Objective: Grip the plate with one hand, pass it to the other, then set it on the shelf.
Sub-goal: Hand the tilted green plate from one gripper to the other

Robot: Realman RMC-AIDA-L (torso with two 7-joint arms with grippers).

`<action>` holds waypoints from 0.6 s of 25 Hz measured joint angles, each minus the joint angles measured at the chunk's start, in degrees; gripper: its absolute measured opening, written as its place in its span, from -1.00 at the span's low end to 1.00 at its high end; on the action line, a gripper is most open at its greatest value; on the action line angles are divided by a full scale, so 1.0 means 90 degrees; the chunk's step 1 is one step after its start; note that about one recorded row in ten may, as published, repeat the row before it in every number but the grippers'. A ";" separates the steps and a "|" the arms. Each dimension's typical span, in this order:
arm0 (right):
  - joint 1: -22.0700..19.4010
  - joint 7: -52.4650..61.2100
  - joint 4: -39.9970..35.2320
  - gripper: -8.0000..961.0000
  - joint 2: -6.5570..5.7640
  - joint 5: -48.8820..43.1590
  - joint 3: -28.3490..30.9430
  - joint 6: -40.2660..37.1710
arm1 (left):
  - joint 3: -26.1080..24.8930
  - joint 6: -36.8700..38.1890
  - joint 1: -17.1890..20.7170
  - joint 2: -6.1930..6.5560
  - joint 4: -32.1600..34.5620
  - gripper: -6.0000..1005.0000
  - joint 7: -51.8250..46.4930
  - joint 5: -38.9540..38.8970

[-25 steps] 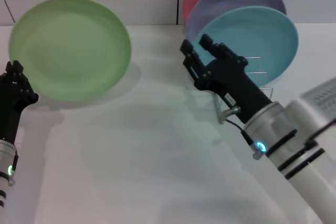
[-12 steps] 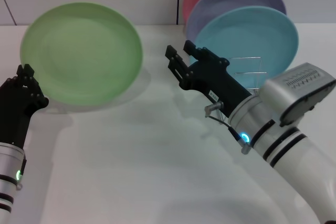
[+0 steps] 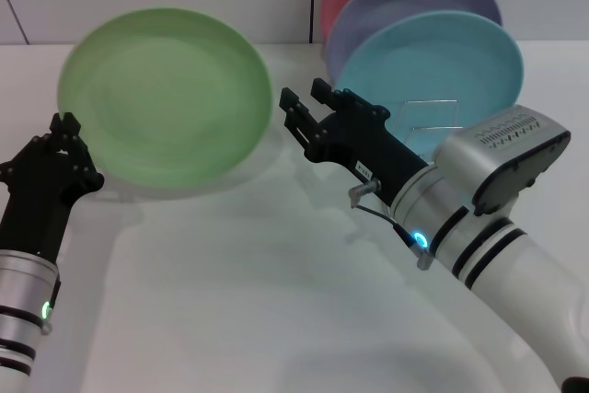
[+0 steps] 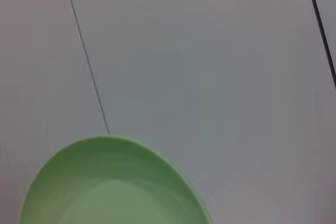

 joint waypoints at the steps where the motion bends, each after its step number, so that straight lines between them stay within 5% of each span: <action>1: -0.0017 0.0001 -0.0005 -0.06 0.0000 0.0000 0.0000 0.0001 | 0.0041 0.0004 -0.0006 0.0000 -0.0011 -0.93 -0.0001 0.0001; 15: -0.0075 0.0003 -0.0049 -0.06 0.0000 0.0010 0.0000 -0.0001 | 0.0030 -0.0016 -0.0061 0.0000 -0.0011 -0.93 0.0004 -0.0033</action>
